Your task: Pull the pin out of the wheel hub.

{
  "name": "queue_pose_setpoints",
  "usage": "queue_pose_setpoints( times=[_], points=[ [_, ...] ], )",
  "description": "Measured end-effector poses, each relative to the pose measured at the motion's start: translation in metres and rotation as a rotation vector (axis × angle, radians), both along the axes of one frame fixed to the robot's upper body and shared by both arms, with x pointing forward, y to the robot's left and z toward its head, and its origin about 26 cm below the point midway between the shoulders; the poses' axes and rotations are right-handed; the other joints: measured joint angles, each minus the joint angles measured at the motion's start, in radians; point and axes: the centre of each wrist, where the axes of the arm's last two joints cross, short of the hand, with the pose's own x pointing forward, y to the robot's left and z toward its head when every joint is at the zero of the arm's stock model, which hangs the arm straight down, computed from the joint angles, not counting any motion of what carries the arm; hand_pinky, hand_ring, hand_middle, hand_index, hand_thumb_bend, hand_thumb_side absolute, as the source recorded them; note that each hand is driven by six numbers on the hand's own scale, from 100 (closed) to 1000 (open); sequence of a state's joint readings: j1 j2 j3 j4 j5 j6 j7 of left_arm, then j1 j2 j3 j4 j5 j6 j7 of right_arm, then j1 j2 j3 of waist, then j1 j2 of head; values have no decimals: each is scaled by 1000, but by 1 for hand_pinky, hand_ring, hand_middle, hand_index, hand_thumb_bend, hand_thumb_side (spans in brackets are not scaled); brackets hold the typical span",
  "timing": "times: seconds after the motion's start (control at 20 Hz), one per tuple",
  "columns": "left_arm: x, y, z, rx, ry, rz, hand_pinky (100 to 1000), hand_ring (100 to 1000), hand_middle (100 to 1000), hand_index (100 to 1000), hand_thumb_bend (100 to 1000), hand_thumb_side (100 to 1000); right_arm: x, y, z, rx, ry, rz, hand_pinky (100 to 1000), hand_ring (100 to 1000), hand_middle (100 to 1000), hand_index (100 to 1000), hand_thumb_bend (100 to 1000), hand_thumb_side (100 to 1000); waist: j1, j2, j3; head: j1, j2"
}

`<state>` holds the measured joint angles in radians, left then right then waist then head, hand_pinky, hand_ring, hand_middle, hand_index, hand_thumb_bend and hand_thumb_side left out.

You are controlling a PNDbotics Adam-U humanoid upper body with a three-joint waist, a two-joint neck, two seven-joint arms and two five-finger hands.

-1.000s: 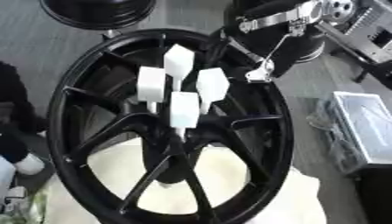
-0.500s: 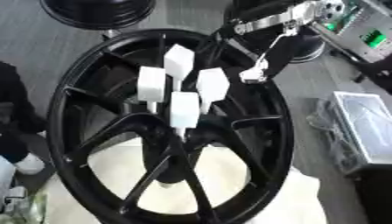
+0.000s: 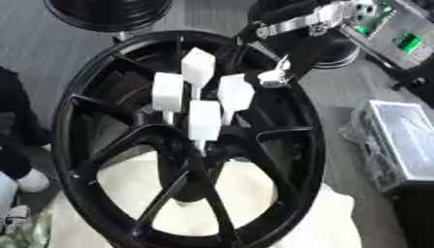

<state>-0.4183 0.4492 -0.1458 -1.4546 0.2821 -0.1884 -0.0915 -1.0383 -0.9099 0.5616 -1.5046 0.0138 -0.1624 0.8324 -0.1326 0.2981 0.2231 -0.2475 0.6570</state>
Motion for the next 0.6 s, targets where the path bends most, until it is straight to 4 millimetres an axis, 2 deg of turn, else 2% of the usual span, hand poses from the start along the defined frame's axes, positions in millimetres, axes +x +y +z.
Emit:
queue_pose_setpoints(
  times=[0.1,0.3,0.35,0.45,0.5,0.6],
  points=[
    [0,0,0,0,0,0,842,958,783,699,426,714,1,-1,-1,-1,5,-5,1000,873,823,991,100,625,0,0,0,0,0],
    [0,0,0,1,2,-2,842,959,783,699,427,715,2,-2,-1,4,17,-8,1000,870,823,997,100,555,0,0,0,0,0],
    [0,0,0,2,2,-2,842,959,783,699,428,716,2,-2,-1,9,23,-6,1000,864,818,997,100,427,0,0,0,0,0],
    [0,0,0,3,3,-3,842,959,783,699,428,716,2,-3,-3,24,38,-5,1000,858,816,997,100,277,0,0,0,1,1],
    [0,0,0,3,3,-4,842,959,783,699,427,716,1,-3,-3,35,47,-7,1000,857,816,997,100,270,-1,0,0,1,1],
    [0,0,0,6,4,-7,842,959,783,699,428,716,0,-4,-2,59,57,-9,1000,849,810,994,100,331,-1,0,0,3,1]
  ],
)
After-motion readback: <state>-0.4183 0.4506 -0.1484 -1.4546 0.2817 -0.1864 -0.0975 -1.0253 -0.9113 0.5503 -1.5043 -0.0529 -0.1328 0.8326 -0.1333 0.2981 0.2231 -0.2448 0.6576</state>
